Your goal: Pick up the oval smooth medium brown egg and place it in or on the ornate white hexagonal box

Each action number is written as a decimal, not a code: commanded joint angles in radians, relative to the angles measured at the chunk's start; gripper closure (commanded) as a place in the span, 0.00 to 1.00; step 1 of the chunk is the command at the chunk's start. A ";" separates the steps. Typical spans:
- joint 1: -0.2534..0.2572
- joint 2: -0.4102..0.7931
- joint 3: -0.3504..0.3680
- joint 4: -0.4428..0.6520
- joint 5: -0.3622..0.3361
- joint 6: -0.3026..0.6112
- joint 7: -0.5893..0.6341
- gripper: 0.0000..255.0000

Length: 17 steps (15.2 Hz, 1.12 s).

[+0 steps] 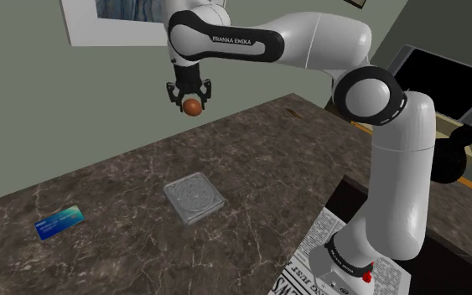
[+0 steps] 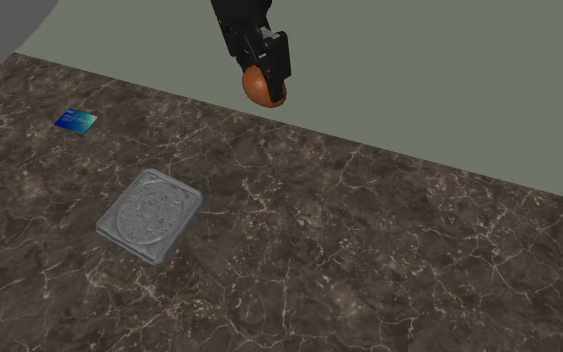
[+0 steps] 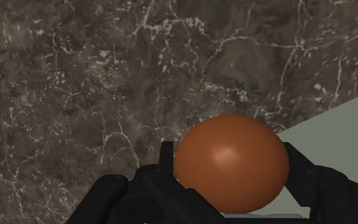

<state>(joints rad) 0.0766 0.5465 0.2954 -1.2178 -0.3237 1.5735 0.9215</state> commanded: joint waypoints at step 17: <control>-0.001 -0.372 0.132 -0.441 0.097 0.113 0.169 1.00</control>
<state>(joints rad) 0.0703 0.2020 0.4191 -1.6254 -0.2379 1.6812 1.0747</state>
